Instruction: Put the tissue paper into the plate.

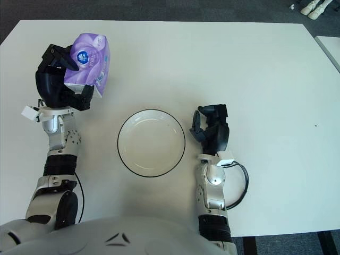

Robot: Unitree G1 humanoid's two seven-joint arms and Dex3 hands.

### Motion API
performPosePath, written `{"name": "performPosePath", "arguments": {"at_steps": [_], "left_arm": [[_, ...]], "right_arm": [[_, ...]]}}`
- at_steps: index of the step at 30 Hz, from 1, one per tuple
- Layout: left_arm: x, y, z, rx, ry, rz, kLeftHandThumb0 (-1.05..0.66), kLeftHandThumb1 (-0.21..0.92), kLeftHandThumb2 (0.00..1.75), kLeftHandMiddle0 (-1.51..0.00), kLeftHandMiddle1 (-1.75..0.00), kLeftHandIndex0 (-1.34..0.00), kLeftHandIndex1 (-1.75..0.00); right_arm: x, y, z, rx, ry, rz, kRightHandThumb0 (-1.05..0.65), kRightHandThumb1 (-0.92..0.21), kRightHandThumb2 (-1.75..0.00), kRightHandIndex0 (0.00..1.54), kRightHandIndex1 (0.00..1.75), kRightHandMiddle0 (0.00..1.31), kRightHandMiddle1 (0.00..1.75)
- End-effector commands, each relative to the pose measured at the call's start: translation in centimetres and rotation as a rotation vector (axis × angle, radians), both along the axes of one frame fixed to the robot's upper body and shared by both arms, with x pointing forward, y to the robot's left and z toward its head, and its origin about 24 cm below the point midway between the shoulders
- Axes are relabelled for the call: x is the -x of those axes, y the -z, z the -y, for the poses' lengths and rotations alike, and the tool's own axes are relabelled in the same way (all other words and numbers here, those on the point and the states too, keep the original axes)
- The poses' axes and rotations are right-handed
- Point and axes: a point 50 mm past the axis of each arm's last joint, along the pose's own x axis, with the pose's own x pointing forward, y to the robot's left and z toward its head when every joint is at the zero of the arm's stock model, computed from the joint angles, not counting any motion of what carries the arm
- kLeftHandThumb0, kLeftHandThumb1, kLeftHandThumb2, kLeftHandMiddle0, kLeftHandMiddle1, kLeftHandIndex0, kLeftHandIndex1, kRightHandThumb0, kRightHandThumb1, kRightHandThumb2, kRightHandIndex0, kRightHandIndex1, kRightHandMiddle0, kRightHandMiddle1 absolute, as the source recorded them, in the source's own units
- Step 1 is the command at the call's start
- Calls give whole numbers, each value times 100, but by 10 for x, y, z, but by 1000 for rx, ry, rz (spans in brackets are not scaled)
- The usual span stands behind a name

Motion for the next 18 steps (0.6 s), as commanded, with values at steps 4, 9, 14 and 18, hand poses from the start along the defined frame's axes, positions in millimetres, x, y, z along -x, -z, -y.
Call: {"name": "performPosePath", "arguments": {"at_steps": [4, 9, 14, 18], "left_arm": [[5, -11, -1, -51, -95, 103, 0, -12, 175, -100, -156, -73, -175], [4, -10, 0, -52, -102, 105, 0, -11, 175, -98, -159, -71, -175], [3, -10, 1, -53, -104, 106, 0, -11, 175, -98, -160, -71, -175], [2, -10, 1, -53, -105, 106, 0, -11, 175, -98, -160, -71, -175]], "right_arm": [[15, 41, -3, -73, 12, -222, -37, -74, -79, 50, 137, 30, 175], [15, 40, -3, -74, 12, -220, -37, -73, -79, 49, 137, 30, 175], [14, 40, -2, -74, 12, -220, -37, -73, -80, 49, 137, 30, 175], [14, 40, -2, -74, 12, -220, -37, -73, -80, 49, 137, 30, 175]]}}
